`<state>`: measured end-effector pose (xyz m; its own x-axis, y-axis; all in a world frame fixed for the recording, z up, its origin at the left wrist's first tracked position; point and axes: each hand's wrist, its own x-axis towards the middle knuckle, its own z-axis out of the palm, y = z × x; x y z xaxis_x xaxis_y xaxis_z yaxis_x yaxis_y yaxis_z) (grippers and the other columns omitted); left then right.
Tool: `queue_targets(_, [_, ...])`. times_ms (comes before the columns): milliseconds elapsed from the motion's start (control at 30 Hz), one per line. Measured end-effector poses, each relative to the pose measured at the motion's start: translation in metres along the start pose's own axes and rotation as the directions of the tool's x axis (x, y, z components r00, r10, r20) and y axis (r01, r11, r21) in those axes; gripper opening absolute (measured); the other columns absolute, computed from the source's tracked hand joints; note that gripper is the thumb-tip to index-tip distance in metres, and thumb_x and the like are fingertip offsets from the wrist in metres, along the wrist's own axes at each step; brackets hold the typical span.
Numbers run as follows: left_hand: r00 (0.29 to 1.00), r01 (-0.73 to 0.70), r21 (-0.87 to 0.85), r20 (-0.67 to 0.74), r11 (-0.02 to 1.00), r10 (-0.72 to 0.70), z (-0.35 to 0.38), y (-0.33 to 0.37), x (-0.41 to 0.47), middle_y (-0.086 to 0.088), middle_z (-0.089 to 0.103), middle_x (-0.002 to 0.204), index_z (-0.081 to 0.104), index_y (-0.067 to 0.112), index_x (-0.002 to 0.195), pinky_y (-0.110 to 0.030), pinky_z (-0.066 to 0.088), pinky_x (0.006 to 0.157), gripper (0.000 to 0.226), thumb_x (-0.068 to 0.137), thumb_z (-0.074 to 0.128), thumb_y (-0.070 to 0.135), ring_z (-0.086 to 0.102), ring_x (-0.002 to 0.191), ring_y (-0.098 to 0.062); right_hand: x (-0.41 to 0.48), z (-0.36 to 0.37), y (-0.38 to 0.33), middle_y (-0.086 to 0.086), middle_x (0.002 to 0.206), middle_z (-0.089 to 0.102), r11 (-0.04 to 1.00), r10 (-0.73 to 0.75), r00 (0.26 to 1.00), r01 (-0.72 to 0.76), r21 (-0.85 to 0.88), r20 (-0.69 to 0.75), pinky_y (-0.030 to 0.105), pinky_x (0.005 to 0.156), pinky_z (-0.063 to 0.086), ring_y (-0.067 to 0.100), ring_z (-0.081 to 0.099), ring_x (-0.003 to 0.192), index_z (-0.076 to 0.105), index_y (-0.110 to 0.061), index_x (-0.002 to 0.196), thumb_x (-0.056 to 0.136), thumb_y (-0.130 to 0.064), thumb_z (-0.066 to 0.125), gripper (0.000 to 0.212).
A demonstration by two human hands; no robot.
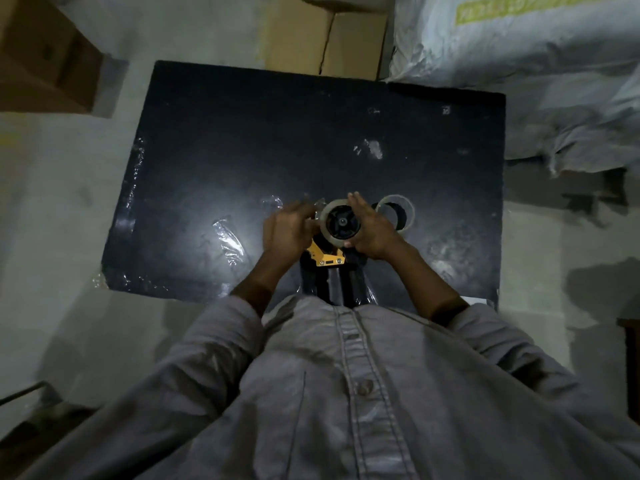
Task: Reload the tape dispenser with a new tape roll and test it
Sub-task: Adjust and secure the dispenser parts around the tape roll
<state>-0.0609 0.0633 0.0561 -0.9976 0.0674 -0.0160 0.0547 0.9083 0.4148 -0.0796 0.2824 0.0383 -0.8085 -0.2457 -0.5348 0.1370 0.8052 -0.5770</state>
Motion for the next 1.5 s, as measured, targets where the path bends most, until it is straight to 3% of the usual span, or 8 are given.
queue_targets(167, [0.999, 0.022, 0.018, 0.023, 1.000, -0.022, 0.005, -0.040, -0.062, 0.001, 0.068, 0.103, 0.080, 0.039, 0.122, -0.035, 0.058, 0.068, 0.023, 0.102, 0.075, 0.028, 0.072, 0.081, -0.025, -0.027, 0.017, -0.004, 0.025, 0.164, 0.047, 0.999, -0.009, 0.979, -0.001, -0.049, -0.205, 0.054, 0.127, 0.040, 0.047, 0.040, 0.156, 0.048, -0.007, 0.166, 0.092, -0.032, 0.093, 0.090])
queue_targets(267, [0.999, -0.010, 0.021, 0.034, 1.000, 0.009, 0.007, -0.048, -0.080, 0.001, 0.068, 0.101, 0.078, 0.042, 0.133, -0.031, 0.052, 0.065, 0.029, 0.106, 0.072, 0.033, 0.069, 0.077, -0.022, -0.049, 0.025, -0.008, 0.022, 0.140, 0.059, 0.995, -0.058, 0.922, 0.022, -0.097, -0.384, 0.061, 0.110, 0.052, 0.044, 0.052, 0.139, 0.068, -0.009, 0.136, 0.092, -0.025, 0.089, 0.052])
queue_targets(333, [0.998, -0.068, 0.042, 0.011, 0.997, 0.067, 0.009, -0.047, -0.082, 0.000, 0.070, 0.103, 0.080, 0.039, 0.131, -0.027, 0.045, 0.060, 0.025, 0.107, 0.072, 0.037, 0.069, 0.074, -0.021, -0.061, 0.034, -0.009, 0.012, 0.125, 0.069, 0.995, -0.083, 0.941, 0.062, -0.074, -0.327, 0.054, 0.095, 0.059, 0.035, 0.067, 0.120, 0.072, -0.016, 0.122, 0.095, -0.035, 0.088, 0.037])
queue_targets(467, [0.988, -0.155, 0.129, -0.004, 0.980, 0.157, 0.013, -0.043, -0.072, 0.000, 0.072, 0.101, 0.085, 0.034, 0.119, -0.024, 0.036, 0.058, 0.018, 0.104, 0.076, 0.036, 0.070, 0.068, -0.022, -0.072, 0.057, -0.006, 0.003, 0.110, 0.074, 0.995, -0.088, 0.985, 0.082, -0.047, -0.145, 0.051, 0.086, 0.064, 0.030, 0.074, 0.102, 0.058, -0.030, 0.125, 0.091, -0.059, 0.088, 0.054])
queue_targets(733, [0.996, -0.062, 0.160, -0.052, 0.985, 0.071, 0.022, -0.037, -0.061, 0.003, 0.071, 0.098, 0.088, 0.032, 0.101, -0.023, 0.036, 0.058, 0.010, 0.099, 0.078, 0.031, 0.070, 0.066, -0.022, -0.061, 0.072, 0.001, -0.005, 0.096, 0.066, 0.989, -0.080, 0.990, 0.064, -0.136, -0.112, 0.059, 0.083, 0.066, 0.035, 0.077, 0.093, 0.034, -0.037, 0.124, 0.082, -0.059, 0.095, 0.078])
queue_targets(1000, [0.984, 0.082, 0.065, -0.161, 0.995, -0.071, 0.042, -0.038, -0.082, 0.008, 0.072, 0.096, 0.086, 0.033, 0.092, -0.021, 0.033, 0.058, 0.011, 0.097, 0.083, 0.024, 0.066, 0.060, -0.019, -0.055, 0.073, 0.006, -0.007, 0.094, 0.074, 0.994, -0.047, 0.994, 0.036, -0.107, -0.100, 0.058, 0.085, 0.066, 0.030, 0.078, 0.089, 0.035, -0.043, 0.125, 0.079, -0.064, 0.095, 0.079])
queue_targets(1233, [0.962, 0.120, -0.053, -0.240, 0.991, -0.130, 0.059, -0.041, -0.100, 0.011, 0.072, 0.097, 0.087, 0.036, 0.098, -0.026, 0.047, 0.052, 0.016, 0.098, 0.082, 0.021, 0.070, 0.066, -0.017, -0.052, 0.076, 0.012, -0.010, 0.088, 0.073, 0.995, -0.045, 0.995, 0.036, -0.096, -0.093, 0.057, 0.085, 0.066, 0.028, 0.078, 0.087, 0.033, -0.046, 0.121, 0.079, -0.065, 0.095, 0.077])
queue_targets(1500, [0.967, 0.206, -0.218, -0.107, 0.954, -0.233, 0.049, -0.037, -0.097, 0.008, 0.067, 0.105, 0.087, 0.037, 0.112, -0.028, 0.045, 0.065, 0.022, 0.099, 0.078, 0.052, 0.066, 0.088, -0.013, -0.049, 0.065, 0.010, -0.009, 0.086, 0.072, 0.995, -0.040, 0.995, 0.031, -0.097, -0.095, 0.053, 0.082, 0.065, 0.025, 0.077, 0.088, 0.038, -0.034, 0.120, 0.077, -0.062, 0.099, 0.080])
